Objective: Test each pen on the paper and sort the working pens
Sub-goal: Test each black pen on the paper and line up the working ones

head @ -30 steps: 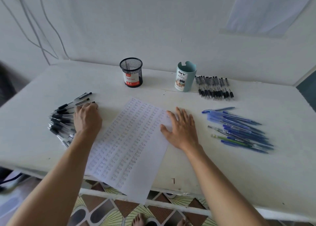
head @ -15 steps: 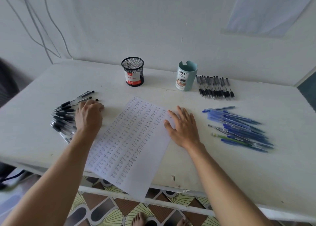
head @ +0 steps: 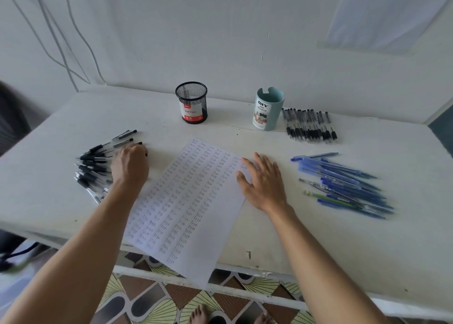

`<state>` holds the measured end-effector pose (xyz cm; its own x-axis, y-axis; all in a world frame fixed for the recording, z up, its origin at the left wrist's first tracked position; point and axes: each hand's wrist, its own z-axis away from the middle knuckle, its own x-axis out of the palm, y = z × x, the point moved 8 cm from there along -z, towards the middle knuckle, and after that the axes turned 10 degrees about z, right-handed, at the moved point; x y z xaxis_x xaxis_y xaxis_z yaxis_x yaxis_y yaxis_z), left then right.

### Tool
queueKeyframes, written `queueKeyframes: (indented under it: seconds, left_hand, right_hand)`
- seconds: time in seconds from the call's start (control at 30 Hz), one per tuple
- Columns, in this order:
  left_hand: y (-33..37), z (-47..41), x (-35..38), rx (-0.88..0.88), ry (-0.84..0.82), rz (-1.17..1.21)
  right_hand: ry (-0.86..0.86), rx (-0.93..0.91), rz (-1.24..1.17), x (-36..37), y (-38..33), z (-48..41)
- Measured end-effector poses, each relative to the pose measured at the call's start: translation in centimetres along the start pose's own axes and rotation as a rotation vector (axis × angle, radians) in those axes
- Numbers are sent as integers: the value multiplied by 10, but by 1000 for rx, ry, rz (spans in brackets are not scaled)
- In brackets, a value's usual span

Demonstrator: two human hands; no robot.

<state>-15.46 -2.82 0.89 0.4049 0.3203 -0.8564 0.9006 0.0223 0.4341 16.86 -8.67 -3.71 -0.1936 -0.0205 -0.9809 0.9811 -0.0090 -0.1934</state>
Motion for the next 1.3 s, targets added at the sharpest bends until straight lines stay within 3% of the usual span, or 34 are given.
queueKeyframes:
  seconds: [0.17, 0.33, 0.43, 0.53, 0.6, 0.8, 0.9, 1.07, 1.3]
  left_hand:
    - [5, -2, 3, 63, 35, -24]
    - [65, 15, -20, 485, 179, 414]
    - [97, 25, -29, 588, 159, 606]
    - [114, 31, -26, 478, 141, 823]
    - [121, 32, -22, 315, 132, 997]
    - [138, 38, 15, -191, -169, 1592]
    - [138, 41, 28, -367, -263, 1715]
    - [140, 42, 42, -506, -276, 1893]
    - [144, 33, 69, -542, -249, 1903]
  right_hand:
    - [1, -2, -7, -1, -1, 1]
    - [-23, -1, -11, -2, -2, 2]
    - [-16, -6, -27, -3, -3, 3]
    - [16, 0, -91, -6, -2, 5]
    - [28, 7, -146, -7, -1, 5]
    - [-1, -45, -126, -8, 6, 10]
    - [-26, -55, -10, -6, 9, 19]
    - [-51, -4, 122, -3, 17, 30]
    - [-94, 2, 180, -1, 18, 31]
